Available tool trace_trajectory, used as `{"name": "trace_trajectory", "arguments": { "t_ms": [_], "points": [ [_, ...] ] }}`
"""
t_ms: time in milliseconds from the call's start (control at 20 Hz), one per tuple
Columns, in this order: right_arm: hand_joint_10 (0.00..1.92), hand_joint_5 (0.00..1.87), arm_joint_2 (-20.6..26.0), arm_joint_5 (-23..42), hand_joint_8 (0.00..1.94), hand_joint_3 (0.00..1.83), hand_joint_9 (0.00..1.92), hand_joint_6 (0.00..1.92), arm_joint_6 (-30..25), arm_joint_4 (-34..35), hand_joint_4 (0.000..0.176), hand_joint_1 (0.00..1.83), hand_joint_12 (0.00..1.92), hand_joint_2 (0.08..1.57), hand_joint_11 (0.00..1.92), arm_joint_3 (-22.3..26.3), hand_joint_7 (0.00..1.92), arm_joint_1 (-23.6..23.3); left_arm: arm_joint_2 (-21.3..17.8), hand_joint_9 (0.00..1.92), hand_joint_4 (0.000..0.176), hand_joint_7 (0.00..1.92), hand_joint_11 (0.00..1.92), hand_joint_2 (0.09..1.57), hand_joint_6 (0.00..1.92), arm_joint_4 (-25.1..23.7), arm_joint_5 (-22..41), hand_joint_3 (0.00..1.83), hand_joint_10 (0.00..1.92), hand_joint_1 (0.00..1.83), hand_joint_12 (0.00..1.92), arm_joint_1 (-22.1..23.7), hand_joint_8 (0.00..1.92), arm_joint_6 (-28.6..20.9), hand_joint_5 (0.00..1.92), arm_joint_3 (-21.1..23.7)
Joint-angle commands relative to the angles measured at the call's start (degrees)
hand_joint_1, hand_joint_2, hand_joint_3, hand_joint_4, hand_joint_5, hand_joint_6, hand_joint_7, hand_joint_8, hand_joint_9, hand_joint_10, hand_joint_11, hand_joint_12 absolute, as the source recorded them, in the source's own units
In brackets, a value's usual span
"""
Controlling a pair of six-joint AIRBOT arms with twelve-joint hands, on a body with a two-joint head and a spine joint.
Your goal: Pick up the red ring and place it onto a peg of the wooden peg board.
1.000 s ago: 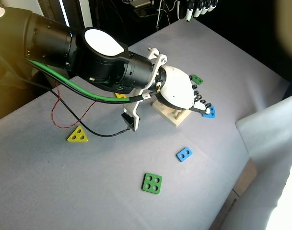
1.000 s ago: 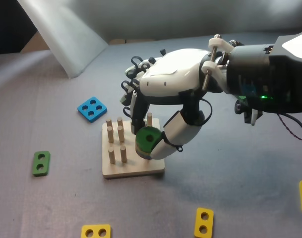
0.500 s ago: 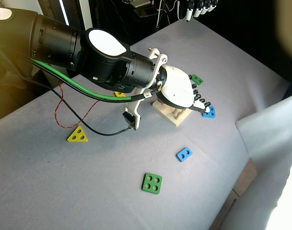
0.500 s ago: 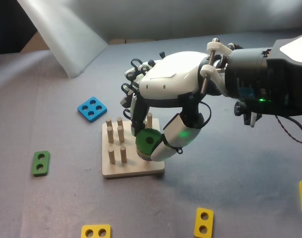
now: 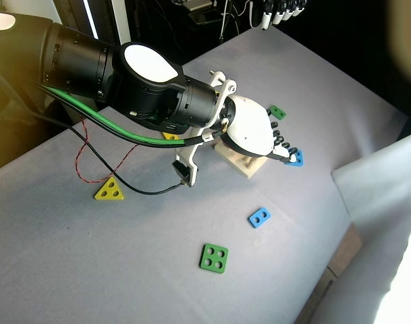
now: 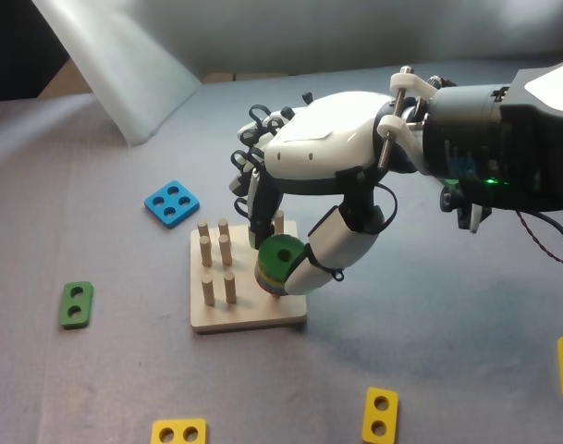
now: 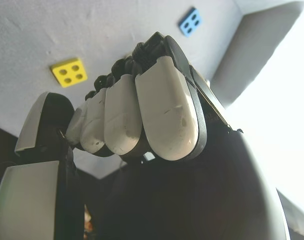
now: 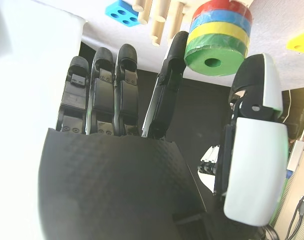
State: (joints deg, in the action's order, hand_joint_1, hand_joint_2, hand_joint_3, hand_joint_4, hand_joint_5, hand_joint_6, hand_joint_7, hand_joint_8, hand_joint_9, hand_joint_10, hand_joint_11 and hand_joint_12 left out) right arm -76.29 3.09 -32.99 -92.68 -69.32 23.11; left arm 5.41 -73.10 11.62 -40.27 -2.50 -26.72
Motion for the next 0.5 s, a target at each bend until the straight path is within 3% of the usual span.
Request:
{"name": "trace_trajectory", "arguments": {
  "t_ms": [0, 450],
  "points": [
    [0.01, 1.03, -0.35, -0.02, 0.01, 0.00, 0.24, 0.90, 0.15, 0.25, 0.176, 1.03, 0.10, 1.09, 0.00, -0.03, 0.40, -0.17, -0.55, 1.67, 0.176, 1.57, 1.78, 1.46, 1.92, 0.40, 0.56, 0.00, 1.92, 0.84, 1.92, 0.53, 1.92, 0.23, 1.37, -0.27],
    [0.00, 1.02, -0.97, 0.08, 0.00, 0.00, 0.23, 0.91, 0.00, 0.25, 0.176, 1.02, 0.08, 1.09, 0.00, -0.01, 0.39, 0.05, -0.56, 1.67, 0.176, 1.57, 1.78, 1.46, 1.92, 0.40, 0.56, 0.00, 1.92, 0.82, 1.92, 0.53, 1.92, 0.23, 1.38, -0.27]
  ]
}}
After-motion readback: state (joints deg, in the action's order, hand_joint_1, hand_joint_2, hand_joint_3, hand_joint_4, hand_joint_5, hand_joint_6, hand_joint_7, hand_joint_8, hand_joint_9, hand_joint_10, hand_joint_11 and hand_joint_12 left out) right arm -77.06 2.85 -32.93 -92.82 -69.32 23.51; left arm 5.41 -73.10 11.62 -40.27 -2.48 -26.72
